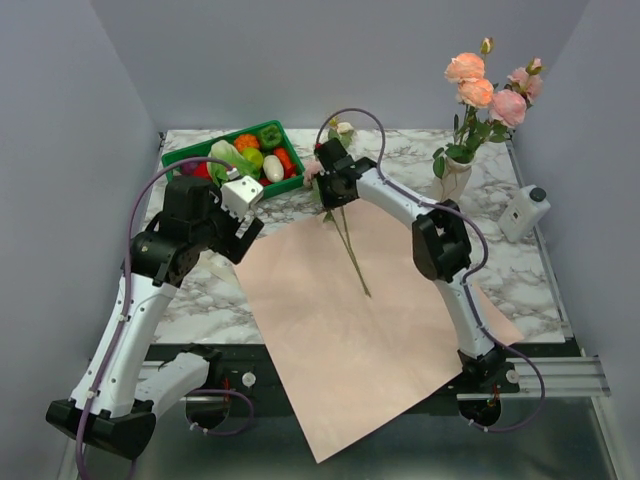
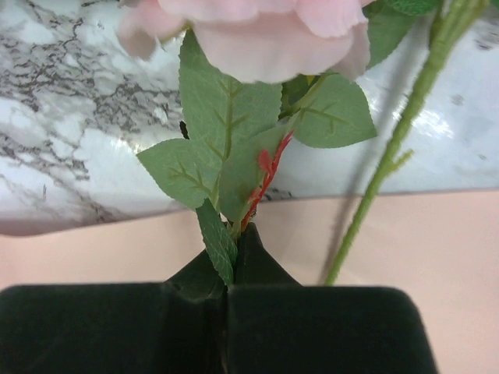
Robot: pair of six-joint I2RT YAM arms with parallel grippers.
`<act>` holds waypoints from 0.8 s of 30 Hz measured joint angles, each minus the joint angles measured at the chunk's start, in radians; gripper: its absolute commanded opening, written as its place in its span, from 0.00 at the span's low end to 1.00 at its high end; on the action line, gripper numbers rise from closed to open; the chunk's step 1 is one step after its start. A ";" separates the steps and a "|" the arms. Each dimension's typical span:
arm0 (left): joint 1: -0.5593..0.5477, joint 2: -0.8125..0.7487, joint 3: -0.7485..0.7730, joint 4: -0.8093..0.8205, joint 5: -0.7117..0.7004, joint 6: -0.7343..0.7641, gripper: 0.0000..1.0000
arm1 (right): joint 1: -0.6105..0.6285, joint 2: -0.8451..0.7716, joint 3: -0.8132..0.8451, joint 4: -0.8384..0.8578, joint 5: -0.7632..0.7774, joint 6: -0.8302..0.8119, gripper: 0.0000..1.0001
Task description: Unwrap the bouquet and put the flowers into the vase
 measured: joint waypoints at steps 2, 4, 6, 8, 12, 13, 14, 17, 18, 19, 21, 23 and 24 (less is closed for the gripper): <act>0.000 0.000 0.007 0.000 0.000 0.000 0.99 | 0.000 -0.047 0.002 -0.005 0.024 -0.013 0.01; 0.000 0.001 0.012 0.000 0.001 0.000 0.99 | -0.001 -0.102 0.025 -0.022 0.052 -0.031 0.01; 0.000 0.005 0.019 0.000 0.002 -0.001 0.99 | -0.011 -0.160 0.088 -0.028 0.069 -0.050 0.01; 0.000 0.008 0.022 0.000 0.002 -0.001 0.99 | -0.022 -0.235 0.138 -0.020 0.071 -0.069 0.01; 0.000 0.009 0.023 0.000 0.002 -0.001 0.99 | -0.077 -0.451 0.146 0.062 0.092 -0.121 0.01; 0.000 0.009 0.023 0.000 0.002 -0.001 0.99 | -0.094 -0.514 0.126 0.100 0.108 -0.143 0.01; 0.000 0.009 0.023 0.000 0.002 -0.001 0.99 | -0.112 -0.580 0.092 0.151 0.126 -0.163 0.01; 0.000 0.009 0.023 0.000 0.002 0.000 0.99 | -0.177 -0.757 0.003 0.288 0.166 -0.212 0.01; 0.000 0.009 0.023 0.000 0.002 0.000 0.99 | -0.193 -0.806 -0.033 0.351 0.180 -0.230 0.01; 0.000 0.009 0.023 0.000 0.002 0.000 0.99 | -0.207 -0.859 -0.084 0.415 0.192 -0.255 0.01; 0.000 0.009 0.023 0.000 0.002 0.000 0.99 | -0.218 -0.958 -0.210 0.566 0.219 -0.308 0.01; 0.000 0.009 0.023 0.000 0.002 0.000 0.99 | -0.222 -1.041 -0.349 0.723 0.245 -0.369 0.01; 0.000 0.009 0.023 0.001 0.002 0.001 0.99 | -0.225 -1.064 -0.398 0.794 0.255 -0.400 0.01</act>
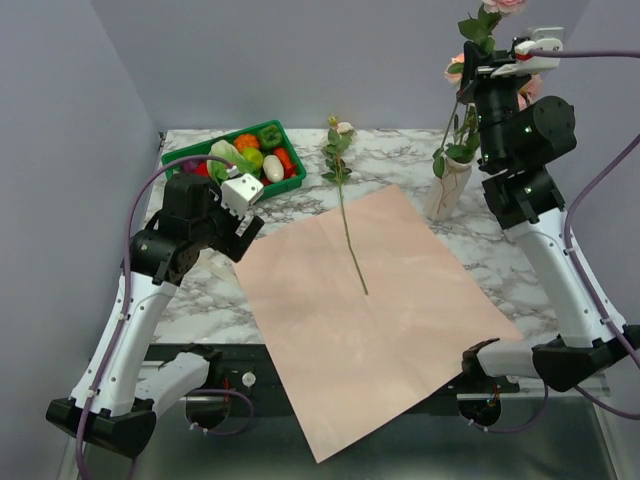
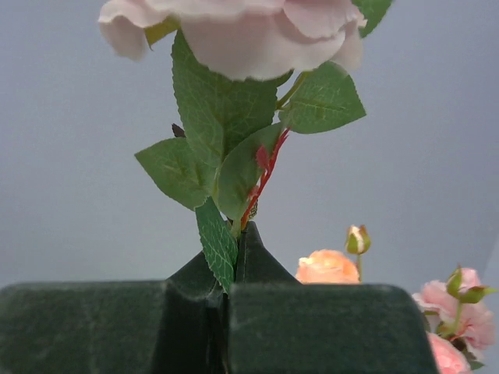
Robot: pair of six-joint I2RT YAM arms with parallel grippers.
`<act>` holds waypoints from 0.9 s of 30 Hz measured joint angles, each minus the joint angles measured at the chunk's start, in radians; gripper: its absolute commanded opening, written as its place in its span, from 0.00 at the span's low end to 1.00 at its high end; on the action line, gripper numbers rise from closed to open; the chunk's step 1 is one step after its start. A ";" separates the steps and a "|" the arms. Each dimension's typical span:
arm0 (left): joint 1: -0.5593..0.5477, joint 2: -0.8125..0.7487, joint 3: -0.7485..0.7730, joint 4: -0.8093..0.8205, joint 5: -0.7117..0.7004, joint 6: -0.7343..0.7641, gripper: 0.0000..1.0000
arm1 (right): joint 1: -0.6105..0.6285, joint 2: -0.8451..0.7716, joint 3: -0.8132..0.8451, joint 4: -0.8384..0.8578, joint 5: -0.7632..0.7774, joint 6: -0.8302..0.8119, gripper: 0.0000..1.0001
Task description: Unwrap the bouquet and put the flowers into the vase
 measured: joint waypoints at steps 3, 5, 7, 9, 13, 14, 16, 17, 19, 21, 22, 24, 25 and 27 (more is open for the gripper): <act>0.000 0.001 -0.001 0.001 0.000 0.001 0.99 | -0.017 -0.003 -0.068 0.142 0.029 -0.084 0.01; 0.000 0.003 -0.002 0.001 0.000 0.002 0.99 | -0.041 0.011 -0.089 0.196 0.043 -0.117 0.01; 0.000 0.006 -0.002 0.002 0.000 0.003 0.99 | -0.064 0.019 -0.117 0.234 0.060 -0.139 0.01; 0.000 0.010 -0.002 0.002 0.000 0.003 0.99 | -0.086 0.024 -0.138 0.266 0.070 -0.151 0.01; 0.000 0.013 -0.006 0.002 0.000 0.004 0.99 | -0.114 0.037 -0.153 0.317 0.086 -0.167 0.01; 0.000 0.013 -0.006 0.002 0.000 0.005 0.99 | -0.120 0.039 -0.156 0.326 0.089 -0.168 0.01; 0.000 0.014 -0.008 0.002 0.000 0.007 0.99 | -0.131 0.041 -0.165 0.345 0.089 -0.167 0.01; 0.000 0.015 -0.009 0.002 0.000 0.007 0.99 | -0.135 0.041 -0.173 0.355 0.089 -0.167 0.01; 0.000 0.018 -0.009 0.002 0.000 0.007 0.99 | -0.145 0.044 -0.188 0.369 0.089 -0.163 0.01; 0.000 0.021 -0.009 0.002 0.000 0.008 0.99 | -0.157 0.054 -0.198 0.380 0.089 -0.155 0.01; 0.000 0.023 -0.009 0.002 0.000 0.009 0.99 | -0.161 0.060 -0.204 0.387 0.089 -0.150 0.01; 0.000 0.026 -0.009 0.002 0.000 0.011 0.99 | -0.170 0.068 -0.222 0.400 0.089 -0.141 0.01; 0.000 0.028 -0.009 0.002 0.000 0.011 0.99 | -0.172 0.072 -0.229 0.406 0.089 -0.137 0.01; 0.000 0.031 -0.009 0.002 0.000 0.013 0.99 | -0.178 0.079 -0.243 0.417 0.089 -0.124 0.01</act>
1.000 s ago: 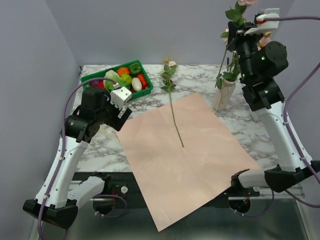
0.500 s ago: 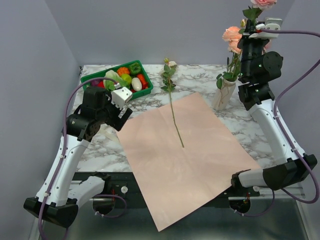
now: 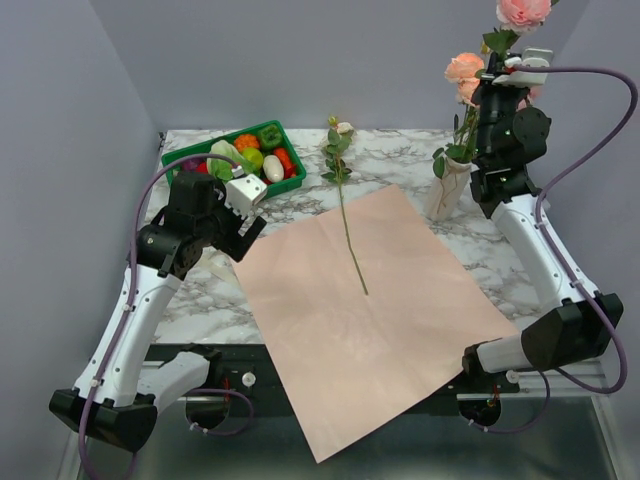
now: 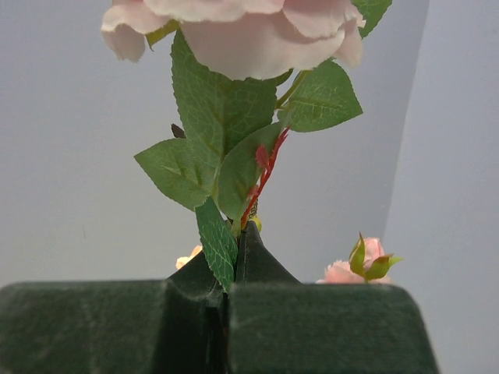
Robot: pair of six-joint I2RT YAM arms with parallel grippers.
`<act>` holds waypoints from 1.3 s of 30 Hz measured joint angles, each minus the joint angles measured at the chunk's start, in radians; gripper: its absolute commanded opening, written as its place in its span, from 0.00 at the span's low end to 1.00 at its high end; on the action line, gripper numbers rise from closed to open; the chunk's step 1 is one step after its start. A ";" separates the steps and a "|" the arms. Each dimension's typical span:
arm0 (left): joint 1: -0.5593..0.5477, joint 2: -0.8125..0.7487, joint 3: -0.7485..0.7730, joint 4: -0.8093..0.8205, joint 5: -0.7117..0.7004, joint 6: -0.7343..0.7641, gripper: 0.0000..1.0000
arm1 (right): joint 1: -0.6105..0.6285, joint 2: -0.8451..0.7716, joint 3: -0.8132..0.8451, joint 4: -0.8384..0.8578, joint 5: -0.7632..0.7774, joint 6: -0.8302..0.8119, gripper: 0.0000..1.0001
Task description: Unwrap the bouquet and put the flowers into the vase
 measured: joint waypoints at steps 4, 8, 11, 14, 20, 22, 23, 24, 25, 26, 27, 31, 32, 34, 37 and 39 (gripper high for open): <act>0.000 0.006 0.000 0.000 0.000 0.002 0.99 | -0.010 0.006 -0.034 0.023 0.000 0.026 0.01; 0.000 0.006 0.000 0.000 0.000 0.002 0.99 | -0.012 0.007 -0.056 0.016 0.000 0.069 0.49; 0.000 0.008 0.000 0.000 0.000 0.002 0.99 | -0.012 0.012 -0.055 -0.042 -0.002 0.115 0.83; 0.000 0.009 0.000 0.000 0.000 0.002 0.99 | -0.012 0.010 -0.060 -0.116 -0.005 0.164 0.94; 0.000 0.010 0.000 -0.001 0.000 0.002 0.99 | 0.005 -0.082 -0.151 -0.217 -0.029 0.269 0.99; 0.000 0.010 0.000 -0.001 0.000 0.002 0.99 | 0.027 -0.132 -0.184 -0.235 -0.029 0.280 1.00; 0.000 0.010 0.001 -0.001 0.000 0.002 0.99 | 0.048 -0.156 -0.196 -0.241 -0.027 0.280 1.00; 0.000 0.010 0.001 -0.001 0.000 0.002 0.99 | 0.070 -0.174 -0.202 -0.243 -0.027 0.278 1.00; 0.000 0.010 0.001 -0.001 0.000 0.001 0.99 | 0.102 -0.194 -0.207 -0.243 -0.025 0.269 1.00; 0.000 0.010 0.001 -0.001 0.000 0.001 0.99 | 0.151 -0.214 -0.210 -0.243 -0.021 0.250 1.00; 0.000 0.010 0.001 -0.001 0.000 0.000 0.99 | 0.194 -0.226 -0.211 -0.243 -0.020 0.235 1.00; 0.000 0.010 0.002 -0.001 0.005 -0.007 0.99 | 0.338 -0.209 -0.170 -0.303 -0.043 0.196 1.00; 0.000 0.011 0.002 -0.001 0.006 -0.010 0.99 | 0.357 -0.181 -0.140 -0.340 -0.059 0.194 1.00; 0.000 0.011 0.002 -0.001 0.009 -0.014 0.99 | 0.378 -0.076 -0.042 -0.446 -0.079 0.201 1.00; 0.000 0.016 0.003 -0.002 0.012 -0.019 0.99 | 0.383 0.130 0.130 -0.594 -0.092 0.244 1.00; 0.000 0.023 0.006 -0.001 0.011 -0.021 0.99 | 0.383 0.279 0.235 -0.717 -0.104 0.278 1.00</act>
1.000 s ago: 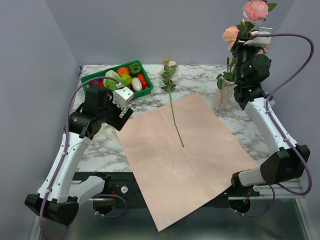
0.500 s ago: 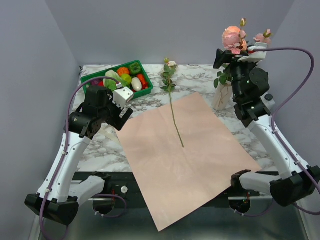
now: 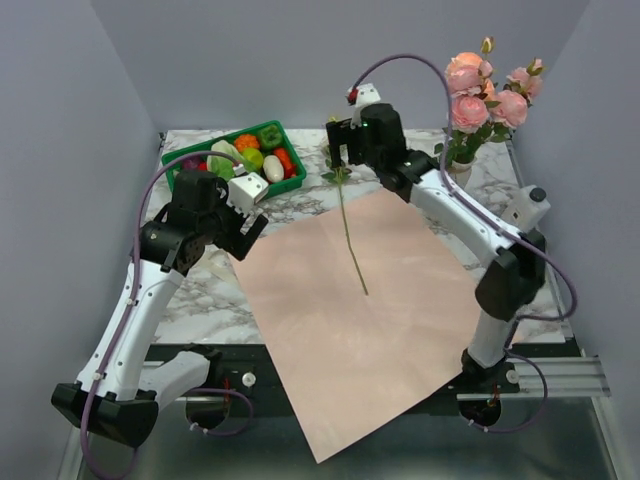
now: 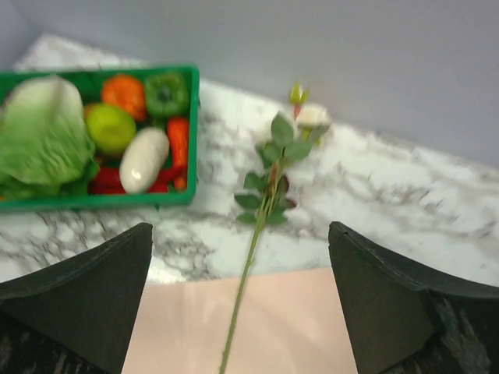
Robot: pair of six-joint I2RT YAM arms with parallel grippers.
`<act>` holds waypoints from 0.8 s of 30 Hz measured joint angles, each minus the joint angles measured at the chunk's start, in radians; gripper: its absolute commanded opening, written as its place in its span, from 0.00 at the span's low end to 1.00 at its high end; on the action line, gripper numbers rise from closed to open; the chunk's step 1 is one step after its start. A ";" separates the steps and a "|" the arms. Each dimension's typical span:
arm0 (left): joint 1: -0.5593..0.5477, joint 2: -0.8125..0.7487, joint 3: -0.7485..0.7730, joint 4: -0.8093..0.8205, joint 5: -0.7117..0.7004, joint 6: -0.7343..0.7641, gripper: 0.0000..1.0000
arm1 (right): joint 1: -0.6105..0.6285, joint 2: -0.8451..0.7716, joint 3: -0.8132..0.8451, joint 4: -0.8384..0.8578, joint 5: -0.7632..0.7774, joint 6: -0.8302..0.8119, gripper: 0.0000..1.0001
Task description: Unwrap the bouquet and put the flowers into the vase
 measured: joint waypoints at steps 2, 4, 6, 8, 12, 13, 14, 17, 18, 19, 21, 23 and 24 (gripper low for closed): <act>0.000 0.006 0.000 0.000 0.000 0.000 0.99 | 0.000 0.148 0.095 -0.113 -0.011 0.032 1.00; 0.000 0.008 0.000 0.000 0.000 0.000 0.99 | 0.000 0.274 0.165 -0.198 -0.026 0.058 0.99; 0.000 0.008 0.001 0.000 0.000 0.000 0.99 | -0.002 0.370 0.214 -0.272 -0.041 0.082 0.97; 0.000 0.008 0.001 0.000 0.000 0.000 0.99 | -0.004 0.450 0.275 -0.342 -0.060 0.105 0.95; 0.000 0.006 0.001 0.000 -0.001 0.003 0.99 | -0.012 0.565 0.420 -0.420 -0.087 0.153 0.92; 0.000 0.006 0.001 0.000 -0.001 0.003 0.99 | -0.016 0.586 0.448 -0.432 -0.093 0.163 0.91; 0.000 0.005 0.001 0.000 -0.001 0.004 0.99 | -0.019 0.600 0.468 -0.441 -0.099 0.174 0.90; 0.000 0.005 0.001 0.000 -0.001 0.008 0.99 | -0.030 0.637 0.509 -0.463 -0.114 0.204 0.85; 0.000 0.005 0.001 0.001 -0.001 0.009 0.99 | -0.034 0.653 0.527 -0.469 -0.116 0.213 0.84; 0.000 0.005 0.001 0.000 -0.001 0.011 0.99 | -0.039 0.671 0.545 -0.474 -0.116 0.222 0.84; 0.000 0.005 0.001 0.001 -0.001 0.013 0.99 | -0.049 0.707 0.576 -0.495 -0.118 0.235 0.81; 0.000 0.005 0.001 0.001 -0.001 0.015 0.99 | -0.057 0.739 0.595 -0.518 -0.117 0.242 0.79; 0.000 0.005 0.001 0.002 -0.001 0.016 0.99 | -0.061 0.753 0.604 -0.528 -0.114 0.244 0.78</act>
